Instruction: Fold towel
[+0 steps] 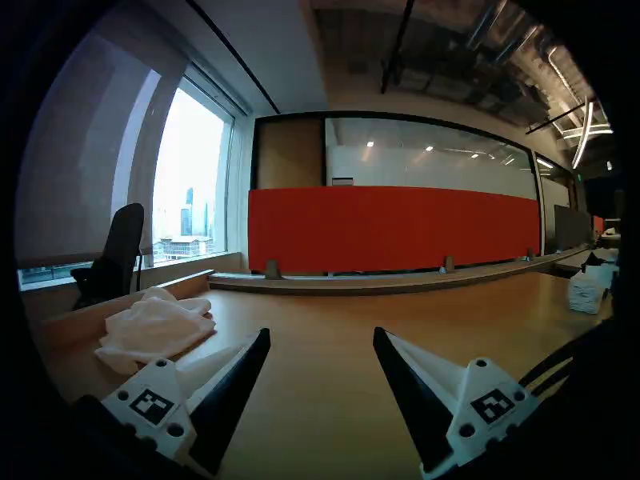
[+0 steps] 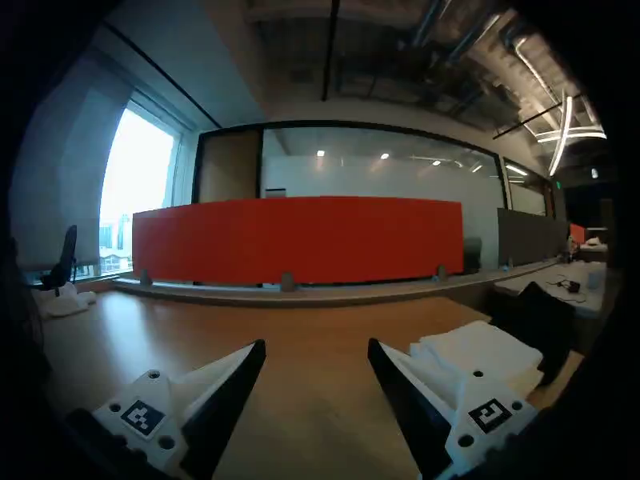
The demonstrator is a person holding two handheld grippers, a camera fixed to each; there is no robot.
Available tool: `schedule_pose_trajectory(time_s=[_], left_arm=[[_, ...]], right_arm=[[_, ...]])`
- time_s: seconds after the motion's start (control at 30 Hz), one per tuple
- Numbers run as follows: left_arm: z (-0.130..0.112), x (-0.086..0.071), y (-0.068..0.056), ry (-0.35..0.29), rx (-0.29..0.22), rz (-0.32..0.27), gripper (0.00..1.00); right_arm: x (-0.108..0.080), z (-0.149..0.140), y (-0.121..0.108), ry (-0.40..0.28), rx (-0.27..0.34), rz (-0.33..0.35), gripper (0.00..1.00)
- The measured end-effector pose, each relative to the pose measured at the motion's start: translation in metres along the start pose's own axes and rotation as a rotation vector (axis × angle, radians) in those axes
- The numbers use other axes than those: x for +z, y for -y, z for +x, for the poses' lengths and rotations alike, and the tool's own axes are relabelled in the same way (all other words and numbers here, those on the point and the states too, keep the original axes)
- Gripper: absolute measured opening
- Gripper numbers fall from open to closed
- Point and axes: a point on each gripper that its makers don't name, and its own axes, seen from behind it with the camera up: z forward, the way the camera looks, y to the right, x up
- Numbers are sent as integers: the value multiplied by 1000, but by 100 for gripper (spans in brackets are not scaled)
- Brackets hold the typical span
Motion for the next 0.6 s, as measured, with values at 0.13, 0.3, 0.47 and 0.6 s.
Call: schedule_pose_trajectory(time_s=[0.13, 0.3, 0.47, 0.6], left_arm=[[0, 0, 0, 0, 0, 0, 96], [-1, 0, 0, 0, 0, 0, 96], [0, 0, 0, 0, 0, 0, 96], [0, 0, 0, 0, 0, 0, 96]], right_arm=[[-1, -4, 2, 1, -8, 1, 99], [-1, -3, 6, -3, -28, 13, 99], [-3, -1, 5, -7, -25, 11, 99], [-4, -2, 4, -8, -25, 9, 99]])
